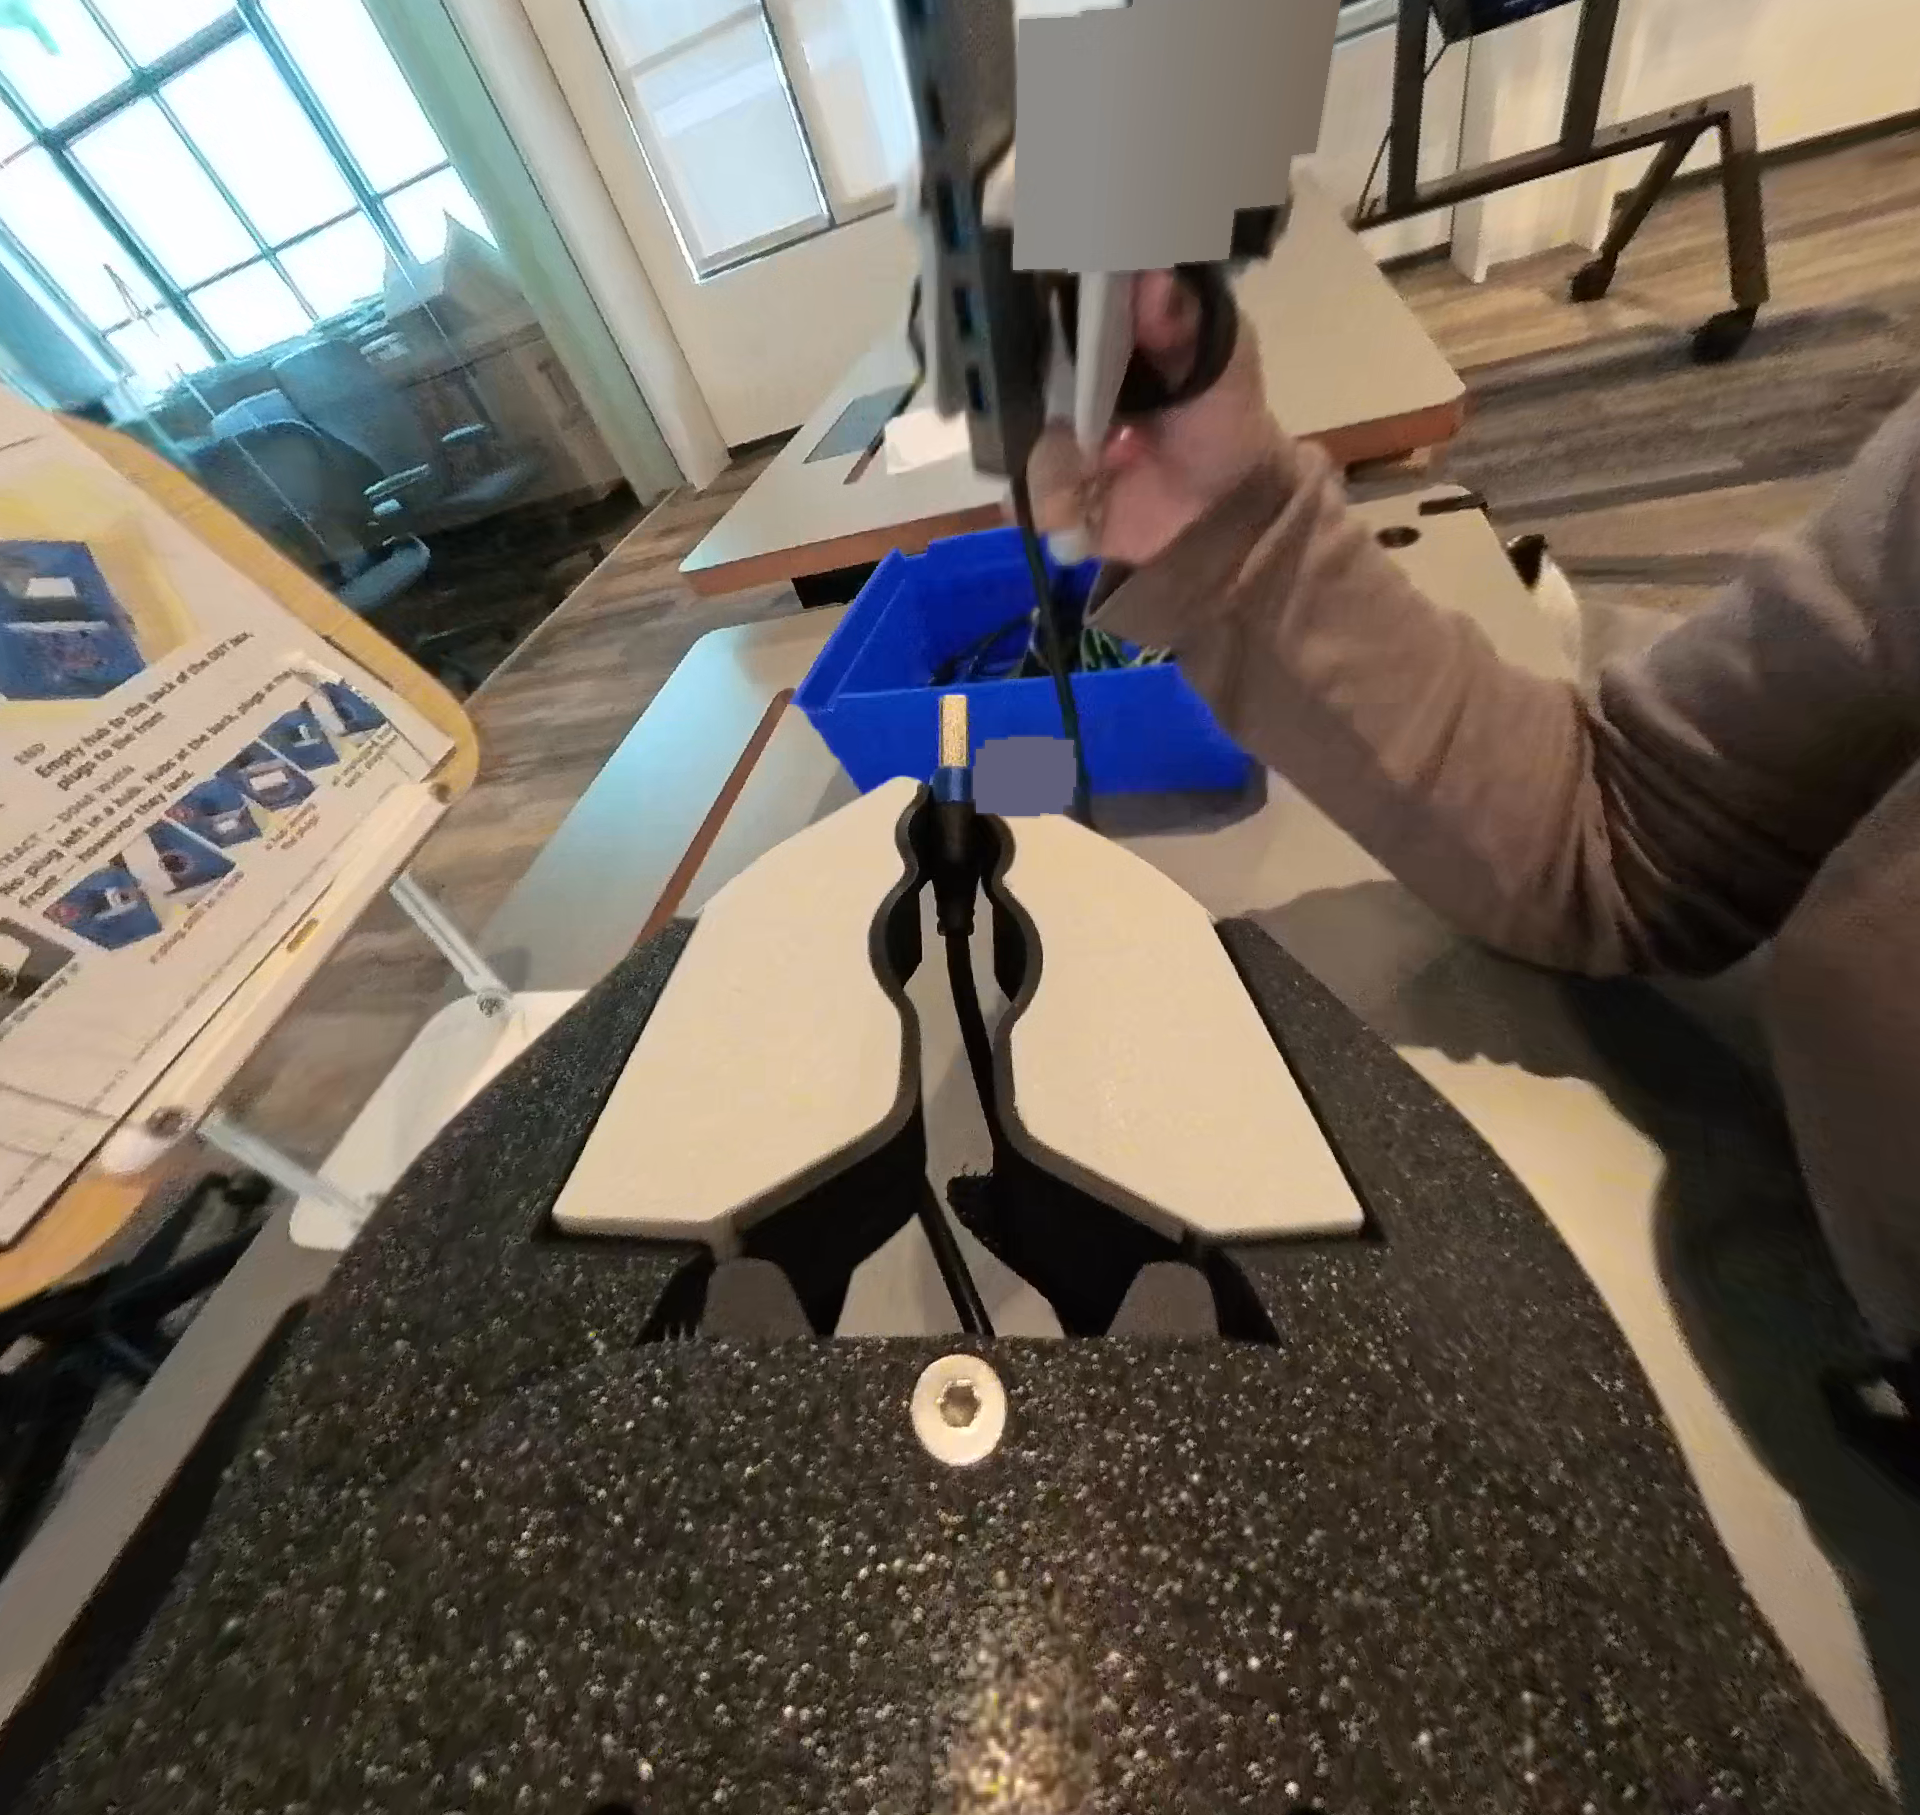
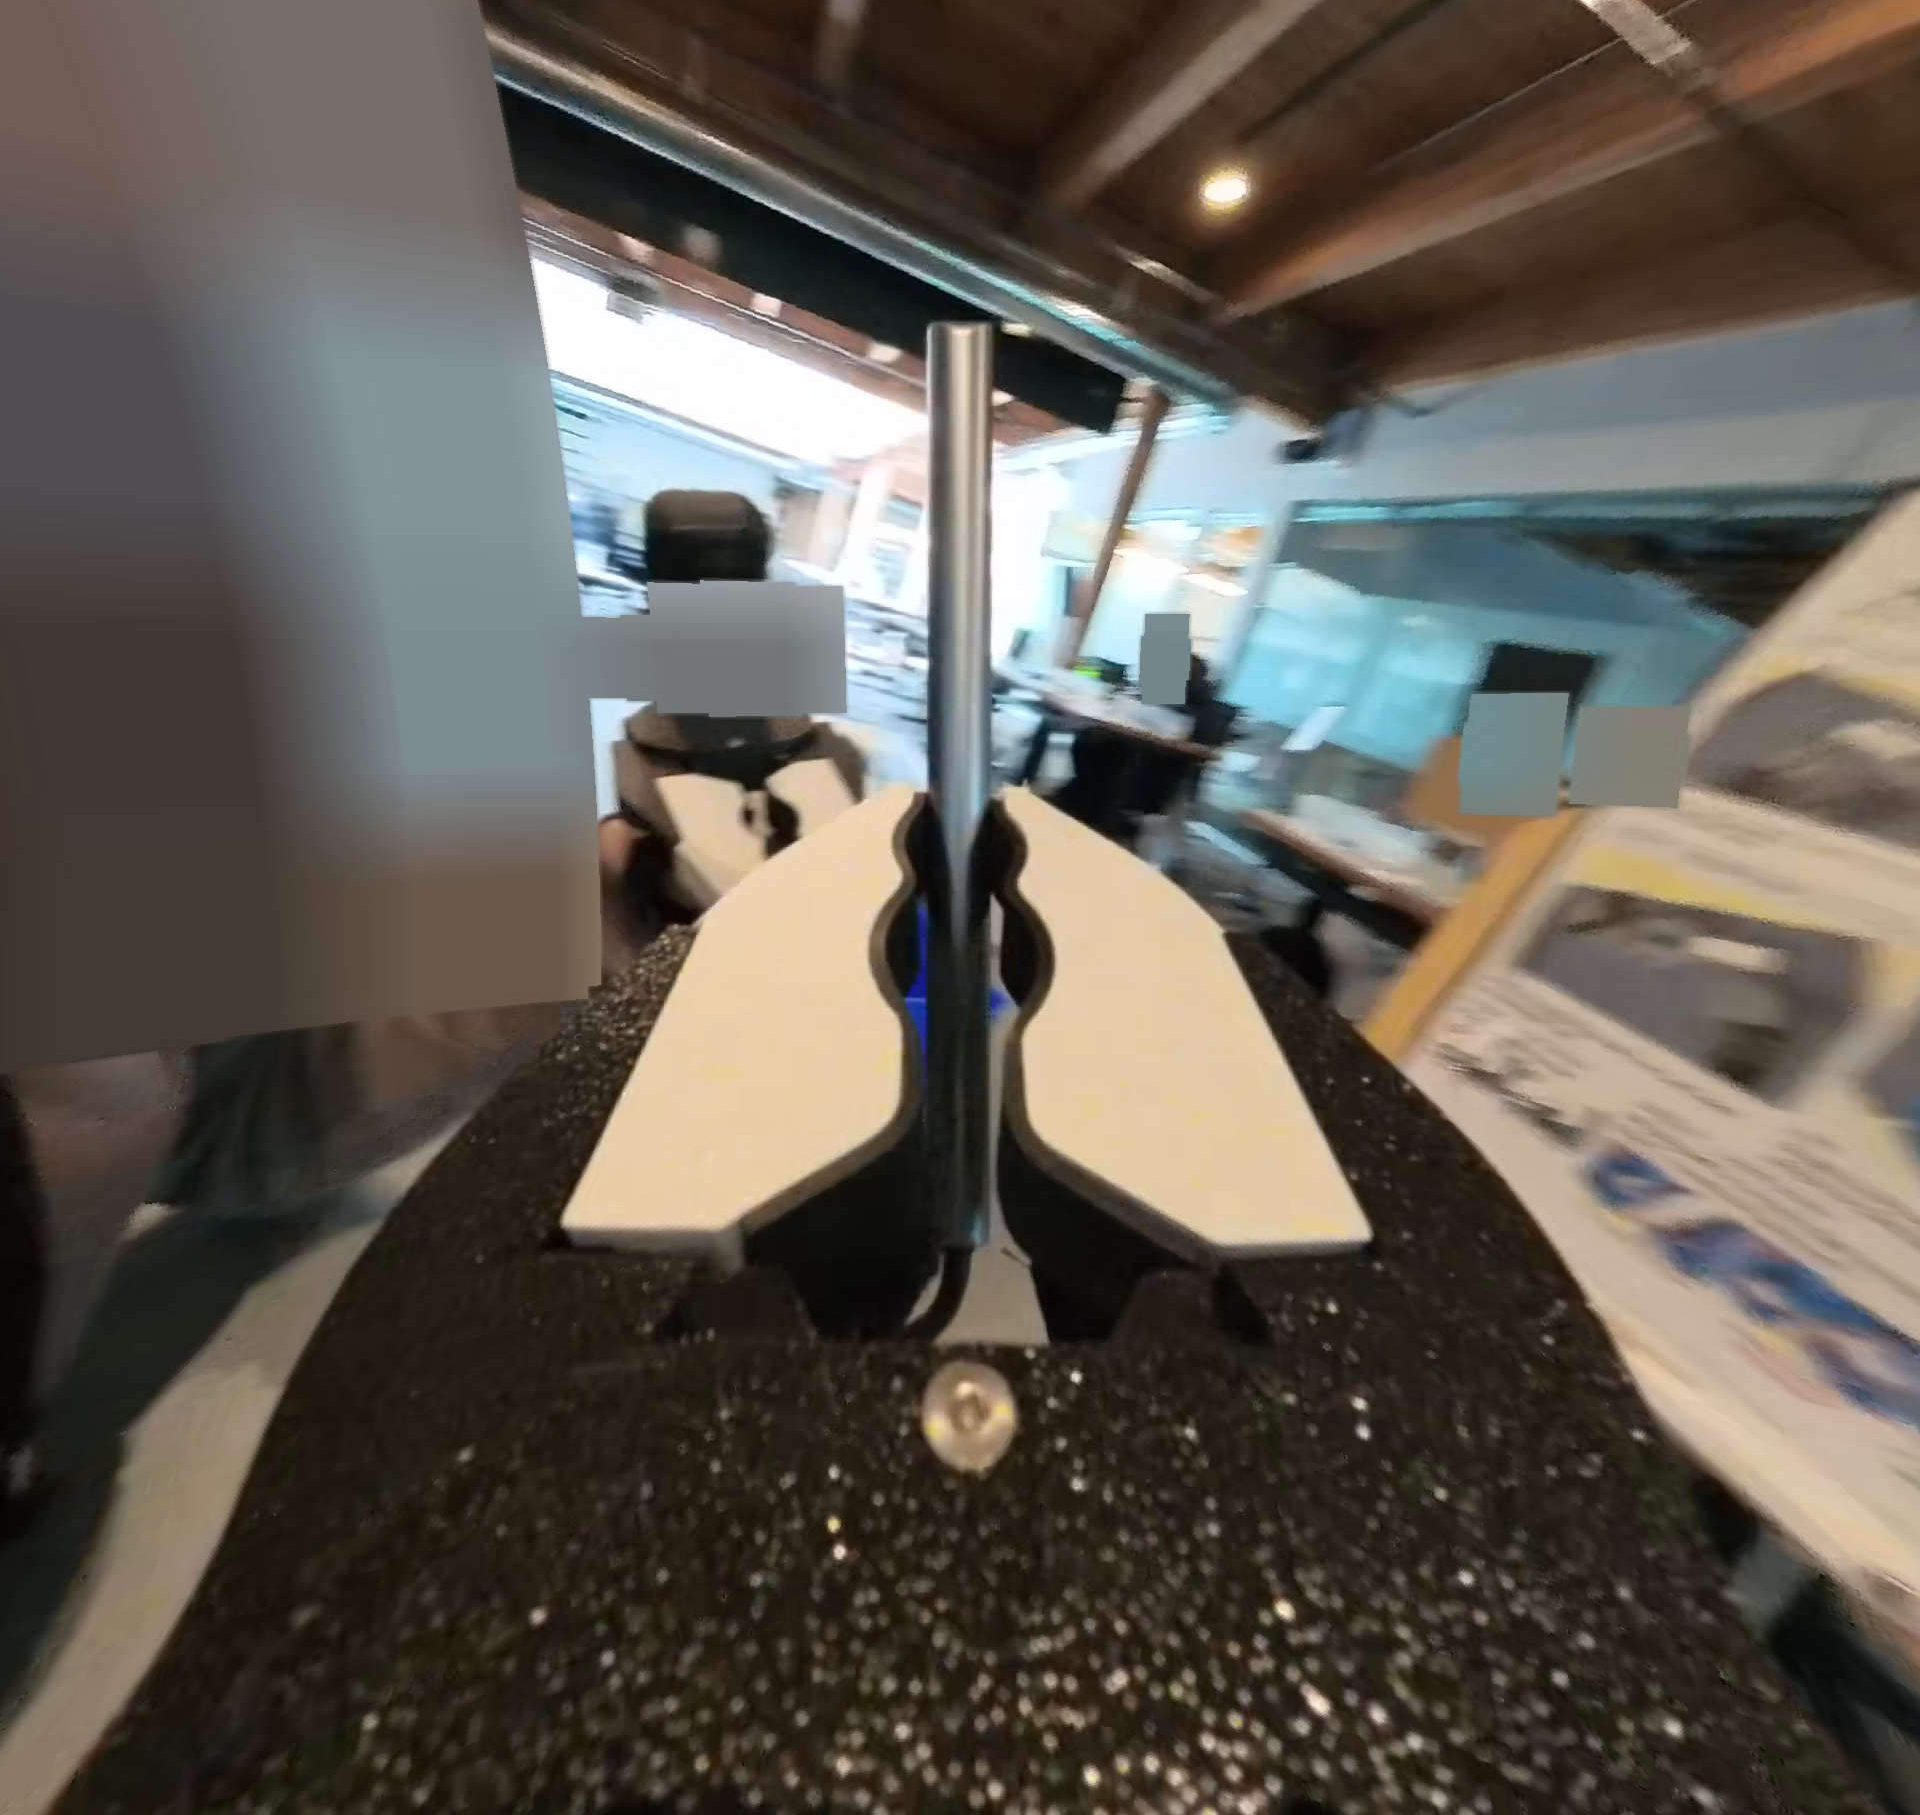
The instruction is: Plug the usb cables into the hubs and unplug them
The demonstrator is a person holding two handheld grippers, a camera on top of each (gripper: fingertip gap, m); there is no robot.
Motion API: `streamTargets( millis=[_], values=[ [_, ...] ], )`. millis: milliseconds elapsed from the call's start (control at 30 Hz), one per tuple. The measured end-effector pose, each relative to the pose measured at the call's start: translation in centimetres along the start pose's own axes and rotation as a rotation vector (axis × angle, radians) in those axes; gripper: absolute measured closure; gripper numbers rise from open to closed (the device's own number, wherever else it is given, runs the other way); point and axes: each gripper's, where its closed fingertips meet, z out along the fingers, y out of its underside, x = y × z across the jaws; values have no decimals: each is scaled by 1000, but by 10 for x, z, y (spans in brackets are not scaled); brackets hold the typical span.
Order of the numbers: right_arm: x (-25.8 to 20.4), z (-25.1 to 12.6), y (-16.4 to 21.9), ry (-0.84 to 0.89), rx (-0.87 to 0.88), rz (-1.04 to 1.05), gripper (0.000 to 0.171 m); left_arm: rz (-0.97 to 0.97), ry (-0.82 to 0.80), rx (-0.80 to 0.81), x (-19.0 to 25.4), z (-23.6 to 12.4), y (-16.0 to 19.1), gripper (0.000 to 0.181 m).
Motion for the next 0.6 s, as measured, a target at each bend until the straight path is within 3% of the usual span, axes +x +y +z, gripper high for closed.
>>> streamTargets(
  millis=[200,333,467,600],
  values=[
    [22,-97,-81,402,-132,-218,162,45,10,59,12,27,-12,173],
    [74,-155,-92,635,-331,-308,161,25,32,96,18,43,-17,173],
    [122,-190,-67,642,-398,-276,162,-35,63,141,23,56,-22,173],
    [160,-237,24,550,-652,-157,162,-56,89,150,26,69,-22,173]
  ],
)
